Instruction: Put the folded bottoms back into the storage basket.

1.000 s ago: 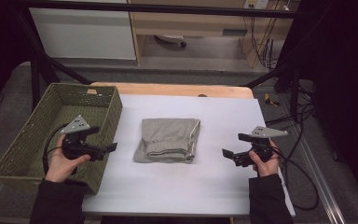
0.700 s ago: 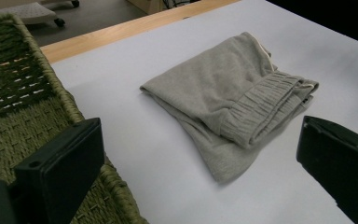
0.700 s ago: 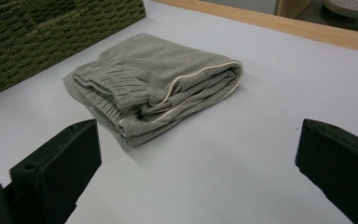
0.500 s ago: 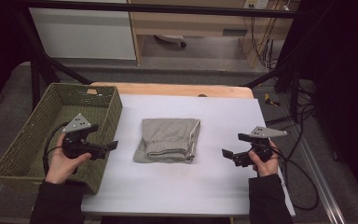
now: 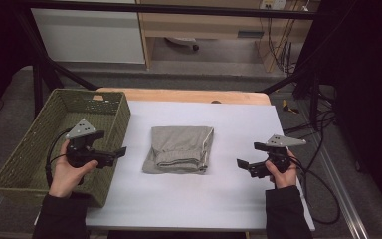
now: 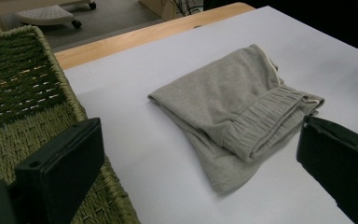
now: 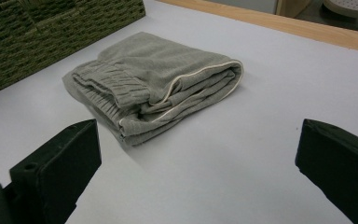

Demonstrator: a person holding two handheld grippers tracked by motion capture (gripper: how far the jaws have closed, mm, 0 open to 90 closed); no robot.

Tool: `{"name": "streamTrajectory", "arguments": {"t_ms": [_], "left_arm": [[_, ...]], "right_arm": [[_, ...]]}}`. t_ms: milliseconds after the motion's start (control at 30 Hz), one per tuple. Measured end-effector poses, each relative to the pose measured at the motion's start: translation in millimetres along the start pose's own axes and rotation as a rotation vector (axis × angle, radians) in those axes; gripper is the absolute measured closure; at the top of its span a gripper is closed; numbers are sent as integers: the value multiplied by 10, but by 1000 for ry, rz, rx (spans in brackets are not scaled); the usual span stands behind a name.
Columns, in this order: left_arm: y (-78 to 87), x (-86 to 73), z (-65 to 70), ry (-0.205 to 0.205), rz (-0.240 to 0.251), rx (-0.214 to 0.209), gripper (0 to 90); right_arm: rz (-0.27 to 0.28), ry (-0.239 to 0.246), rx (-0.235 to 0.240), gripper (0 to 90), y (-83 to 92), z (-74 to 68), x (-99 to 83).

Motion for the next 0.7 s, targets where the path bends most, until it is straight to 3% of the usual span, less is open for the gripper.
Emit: {"name": "streamTrajectory", "arguments": {"t_ms": [700], "left_arm": [[-149, 63, 262, -14, 0, -34, 6]], "right_arm": [[-2, 0, 0, 8, -3, -1, -2]]}}
Point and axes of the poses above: each handheld gripper's, and its own axes: y roughly backward along the jaws, x roughly out of its top, z roughly to its right, the point moved 4 cm from there along -y, roughly forward along the jaws, and after that the axes turned 3 degrees about -x, right-handed, at the moved point
